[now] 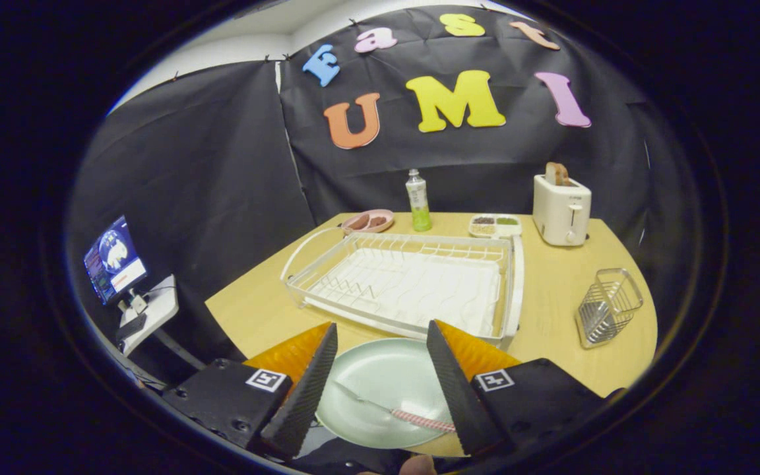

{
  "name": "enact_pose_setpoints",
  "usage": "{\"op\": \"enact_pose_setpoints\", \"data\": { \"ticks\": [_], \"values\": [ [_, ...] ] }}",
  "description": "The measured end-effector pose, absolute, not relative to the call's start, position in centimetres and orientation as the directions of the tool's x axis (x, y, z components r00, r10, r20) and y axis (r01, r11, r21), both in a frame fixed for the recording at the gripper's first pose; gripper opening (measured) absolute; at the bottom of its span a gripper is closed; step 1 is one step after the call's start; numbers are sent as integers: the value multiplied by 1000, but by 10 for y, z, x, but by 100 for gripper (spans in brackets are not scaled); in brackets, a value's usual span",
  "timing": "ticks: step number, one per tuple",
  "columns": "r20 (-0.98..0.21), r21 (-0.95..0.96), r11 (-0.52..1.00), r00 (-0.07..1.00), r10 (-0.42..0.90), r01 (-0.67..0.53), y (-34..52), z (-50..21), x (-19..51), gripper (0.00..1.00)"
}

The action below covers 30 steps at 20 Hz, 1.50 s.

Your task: Take the plate from the dish rack, then take the spoon from the basket and place it into the plate.

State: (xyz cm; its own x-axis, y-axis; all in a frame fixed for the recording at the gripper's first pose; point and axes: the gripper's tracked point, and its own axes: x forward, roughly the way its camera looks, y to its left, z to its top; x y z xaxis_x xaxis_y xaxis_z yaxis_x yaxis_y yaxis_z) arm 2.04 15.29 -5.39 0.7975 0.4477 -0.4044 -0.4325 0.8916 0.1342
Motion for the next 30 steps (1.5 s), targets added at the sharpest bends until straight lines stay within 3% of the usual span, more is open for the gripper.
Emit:
{"op": "enact_pose_setpoints", "data": {
  "ticks": [1, 3, 13, 18, 30],
  "values": [
    [-380, 120, 902, 820, 427, -414, 147, -48, 21, 96],
    [-325, 94, 923, 864, 384, -374, 133, -35, 22, 99],
    [-7, 50, 995, 996, 92, -92, 49, 35, -7, 99],
    [47, 38, 999, 999, 12, -14, 34, 29, -22, 100],
    [46, 95, 995, 999, 21, -25, 67, 0, -24, 100]
  ]
}}
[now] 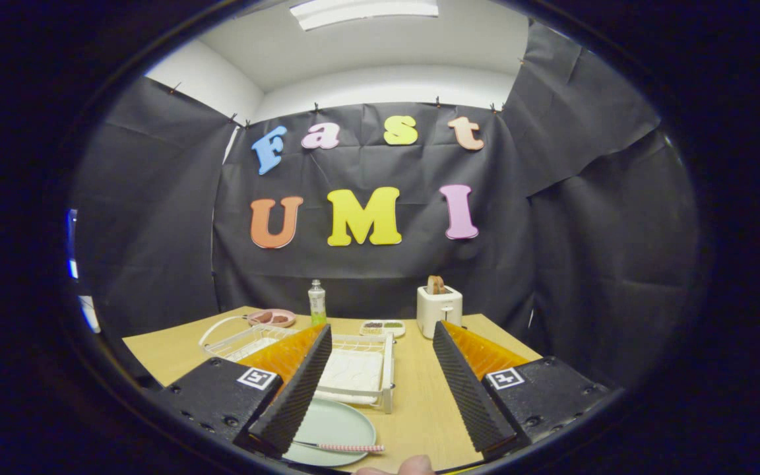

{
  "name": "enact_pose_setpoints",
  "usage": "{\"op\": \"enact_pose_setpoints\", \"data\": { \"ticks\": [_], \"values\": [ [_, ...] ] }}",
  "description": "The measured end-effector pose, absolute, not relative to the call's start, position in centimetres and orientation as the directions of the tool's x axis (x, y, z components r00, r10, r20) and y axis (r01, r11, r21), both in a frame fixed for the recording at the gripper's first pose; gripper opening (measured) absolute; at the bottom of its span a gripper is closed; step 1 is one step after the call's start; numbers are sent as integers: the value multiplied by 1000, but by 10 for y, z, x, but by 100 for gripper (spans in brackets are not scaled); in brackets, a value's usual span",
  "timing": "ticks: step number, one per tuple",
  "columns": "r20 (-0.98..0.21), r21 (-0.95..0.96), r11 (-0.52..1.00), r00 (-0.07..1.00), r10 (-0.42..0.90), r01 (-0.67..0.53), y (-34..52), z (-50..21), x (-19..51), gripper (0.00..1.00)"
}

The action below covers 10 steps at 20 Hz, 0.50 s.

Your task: Take the plate from the dish rack, then take the spoon from the basket and place it into the plate.

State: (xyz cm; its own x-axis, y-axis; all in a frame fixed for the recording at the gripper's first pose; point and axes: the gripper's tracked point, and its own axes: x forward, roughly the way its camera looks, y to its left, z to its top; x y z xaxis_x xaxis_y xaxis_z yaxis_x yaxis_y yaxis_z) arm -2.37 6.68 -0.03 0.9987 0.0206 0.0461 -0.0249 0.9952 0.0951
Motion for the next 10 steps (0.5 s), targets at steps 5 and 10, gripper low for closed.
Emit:
{"op": "enact_pose_setpoints", "data": {
  "ticks": [5, 10],
  "values": [
    [22, 83, 997, 1000, 11, -13, 81, -7, -17, 100],
    [22, 67, 998, 1000, 8, -9, 92, -7, -14, 100]
  ]
}}
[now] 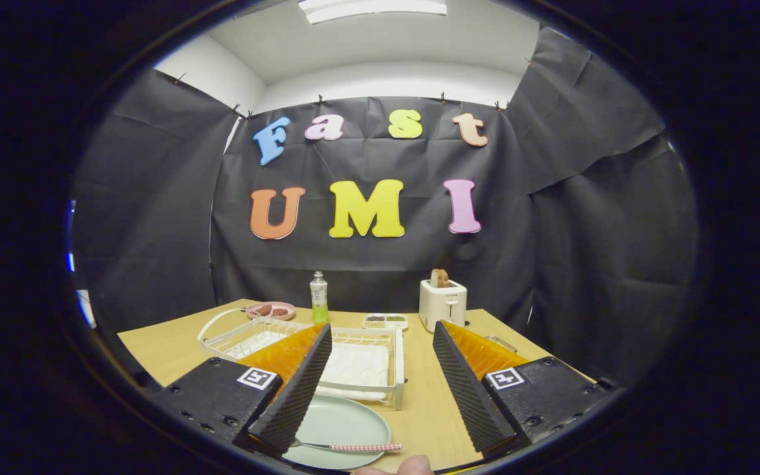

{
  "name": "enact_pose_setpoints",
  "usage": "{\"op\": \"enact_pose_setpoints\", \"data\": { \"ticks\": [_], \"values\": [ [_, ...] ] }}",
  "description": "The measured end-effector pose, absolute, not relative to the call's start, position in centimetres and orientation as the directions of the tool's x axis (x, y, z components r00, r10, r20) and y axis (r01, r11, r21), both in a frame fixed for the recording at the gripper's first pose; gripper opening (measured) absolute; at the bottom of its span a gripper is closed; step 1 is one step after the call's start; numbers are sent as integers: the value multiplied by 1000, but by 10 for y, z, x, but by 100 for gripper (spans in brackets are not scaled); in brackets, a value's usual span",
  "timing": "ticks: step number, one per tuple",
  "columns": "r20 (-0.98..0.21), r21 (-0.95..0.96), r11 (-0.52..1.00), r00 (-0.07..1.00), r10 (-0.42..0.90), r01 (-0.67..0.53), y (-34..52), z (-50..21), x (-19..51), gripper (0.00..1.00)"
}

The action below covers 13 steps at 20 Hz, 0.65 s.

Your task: Take the plate from the dish rack, then take the spoon from the basket and place it into the plate.

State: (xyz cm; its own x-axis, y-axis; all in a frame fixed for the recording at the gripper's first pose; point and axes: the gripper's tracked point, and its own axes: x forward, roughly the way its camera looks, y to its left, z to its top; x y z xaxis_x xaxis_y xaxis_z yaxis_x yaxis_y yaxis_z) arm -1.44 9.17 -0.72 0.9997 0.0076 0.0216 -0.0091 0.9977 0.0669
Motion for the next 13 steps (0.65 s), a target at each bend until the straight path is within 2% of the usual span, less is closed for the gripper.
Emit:
{"op": "enact_pose_setpoints", "data": {
  "ticks": [13],
  "values": [
    [63, 54, 999, 998, 1, -5, 108, 17, -17, 100]
  ]
}}
